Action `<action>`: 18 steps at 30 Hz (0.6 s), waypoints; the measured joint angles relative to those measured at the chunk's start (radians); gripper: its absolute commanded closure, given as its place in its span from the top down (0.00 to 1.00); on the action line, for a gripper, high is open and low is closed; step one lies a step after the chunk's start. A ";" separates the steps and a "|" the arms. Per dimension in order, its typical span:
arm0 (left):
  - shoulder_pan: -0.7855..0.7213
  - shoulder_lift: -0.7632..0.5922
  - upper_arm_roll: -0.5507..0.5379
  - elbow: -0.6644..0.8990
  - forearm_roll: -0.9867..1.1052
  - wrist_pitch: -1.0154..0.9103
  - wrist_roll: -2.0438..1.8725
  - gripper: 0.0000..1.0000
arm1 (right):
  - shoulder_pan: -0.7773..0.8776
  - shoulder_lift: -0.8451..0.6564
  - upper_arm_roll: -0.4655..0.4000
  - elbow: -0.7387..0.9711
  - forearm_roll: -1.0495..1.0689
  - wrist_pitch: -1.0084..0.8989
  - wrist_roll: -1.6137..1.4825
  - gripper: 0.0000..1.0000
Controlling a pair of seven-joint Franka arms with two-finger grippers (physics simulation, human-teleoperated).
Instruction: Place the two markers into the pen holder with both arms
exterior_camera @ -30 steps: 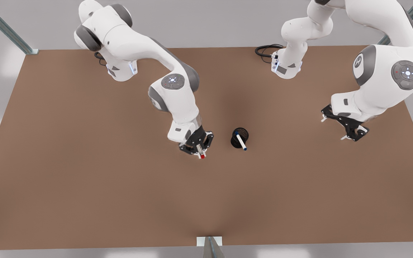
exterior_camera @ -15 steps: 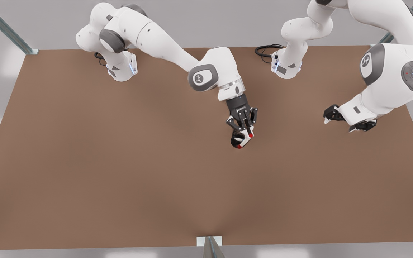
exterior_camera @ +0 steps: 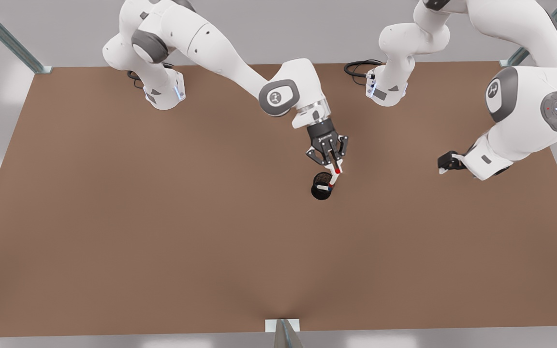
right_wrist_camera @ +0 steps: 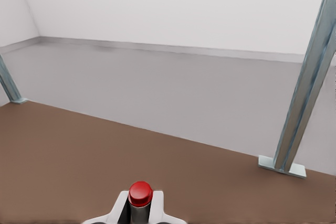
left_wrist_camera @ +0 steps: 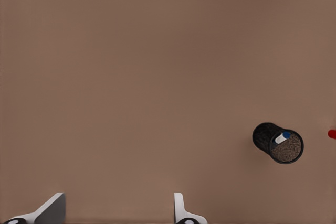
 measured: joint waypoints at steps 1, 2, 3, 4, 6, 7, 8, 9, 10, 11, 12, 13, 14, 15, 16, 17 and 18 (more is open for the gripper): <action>0.001 0.000 0.000 0.001 0.000 0.001 -0.008 1.00 | 0.002 -0.003 0.000 -0.006 0.000 -0.001 0.019 0.27; 0.003 0.001 0.000 0.001 -0.001 0.001 -0.015 1.00 | 0.003 -0.003 0.001 -0.010 0.000 -0.002 0.036 0.27; 0.008 0.004 0.000 0.000 -0.001 0.002 -0.022 1.00 | 0.002 -0.002 0.001 -0.011 -0.001 -0.002 0.053 0.27; 0.012 0.007 0.000 -0.001 -0.001 0.002 -0.029 1.00 | 0.001 -0.001 0.001 -0.013 -0.001 -0.003 0.069 0.27; 0.016 0.010 0.000 -0.002 -0.002 0.003 -0.041 1.00 | 0.001 -0.006 0.002 -0.036 0.000 -0.005 0.098 0.27; 0.016 0.014 0.000 -0.002 -0.002 0.003 -0.047 1.00 | 0.000 -0.014 0.002 -0.054 0.000 -0.006 0.112 0.27; 0.016 0.018 0.000 -0.002 -0.002 0.003 -0.052 1.00 | -0.003 -0.028 0.002 -0.077 -0.001 -0.007 0.124 0.27; 0.017 0.021 0.000 -0.002 -0.002 0.004 -0.058 1.00 | -0.010 -0.050 0.002 -0.111 -0.001 -0.007 0.137 0.27; 0.017 0.023 0.000 -0.002 -0.002 0.004 -0.062 1.00 | -0.014 -0.066 0.002 -0.135 -0.002 -0.007 0.148 0.27; 0.017 0.024 0.000 -0.002 -0.001 0.004 -0.067 1.00 | -0.016 -0.070 0.002 -0.146 -0.002 -0.007 0.159 0.27; 0.017 0.025 0.000 -0.002 -0.001 0.004 -0.071 1.00 | -0.017 -0.069 0.002 -0.150 -0.003 -0.006 0.169 0.27; 0.018 0.026 0.000 -0.002 -0.001 0.004 -0.075 1.00 | -0.016 -0.068 0.002 -0.150 -0.004 -0.005 0.179 0.27; 0.018 0.028 0.000 -0.002 -0.001 0.005 -0.079 1.00 | -0.016 -0.067 0.002 -0.149 -0.004 -0.004 0.188 0.27; 0.019 0.029 0.000 -0.002 -0.001 0.005 -0.083 1.00 | -0.015 -0.067 0.002 -0.148 -0.004 -0.003 0.197 0.27; 0.019 0.030 0.000 -0.002 -0.001 0.005 -0.086 1.00 | -0.014 -0.061 0.002 -0.146 -0.004 -0.003 0.205 0.27; 0.019 0.031 0.000 -0.002 -0.001 0.005 -0.089 1.00 | -0.012 -0.044 0.002 -0.141 -0.008 -0.002 0.213 0.27; 0.019 0.031 0.000 -0.002 -0.001 0.005 -0.092 1.00 | -0.008 -0.022 0.002 -0.131 -0.012 -0.002 0.221 0.27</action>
